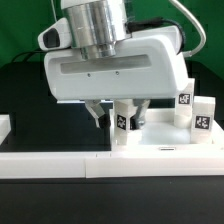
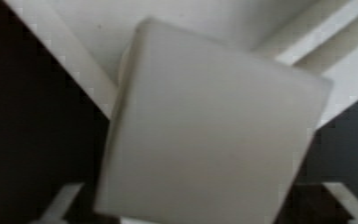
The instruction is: Assemble square table
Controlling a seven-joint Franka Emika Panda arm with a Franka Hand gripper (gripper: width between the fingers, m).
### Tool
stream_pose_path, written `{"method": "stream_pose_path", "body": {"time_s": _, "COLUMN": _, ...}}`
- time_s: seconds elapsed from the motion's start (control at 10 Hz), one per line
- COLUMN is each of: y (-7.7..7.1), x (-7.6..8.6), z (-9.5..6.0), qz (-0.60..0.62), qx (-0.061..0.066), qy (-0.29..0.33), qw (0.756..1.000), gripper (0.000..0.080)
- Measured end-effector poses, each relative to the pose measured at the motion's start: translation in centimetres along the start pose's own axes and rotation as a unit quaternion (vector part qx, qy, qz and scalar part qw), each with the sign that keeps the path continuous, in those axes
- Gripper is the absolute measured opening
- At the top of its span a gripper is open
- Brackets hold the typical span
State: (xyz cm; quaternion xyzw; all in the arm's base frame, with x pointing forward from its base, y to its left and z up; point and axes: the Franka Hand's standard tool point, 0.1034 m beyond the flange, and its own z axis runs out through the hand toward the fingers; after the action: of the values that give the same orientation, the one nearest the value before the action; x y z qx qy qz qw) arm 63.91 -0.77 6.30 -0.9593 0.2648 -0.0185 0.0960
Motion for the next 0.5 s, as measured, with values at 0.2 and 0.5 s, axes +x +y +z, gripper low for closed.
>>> {"method": "stream_pose_path", "body": {"time_s": 0.2, "y": -0.07, "x": 0.00, "z": -0.23, "qz": -0.128, "qx": -0.007, "qy": -0.012, "qw": 0.992, "gripper": 0.0574}}
{"method": "stream_pose_path", "body": {"time_s": 0.5, "y": 0.22, "x": 0.08, "z": -0.18, "qz": -0.199, "qx": -0.012, "qy": -0.013, "qw": 0.980, "gripper": 0.0646}}
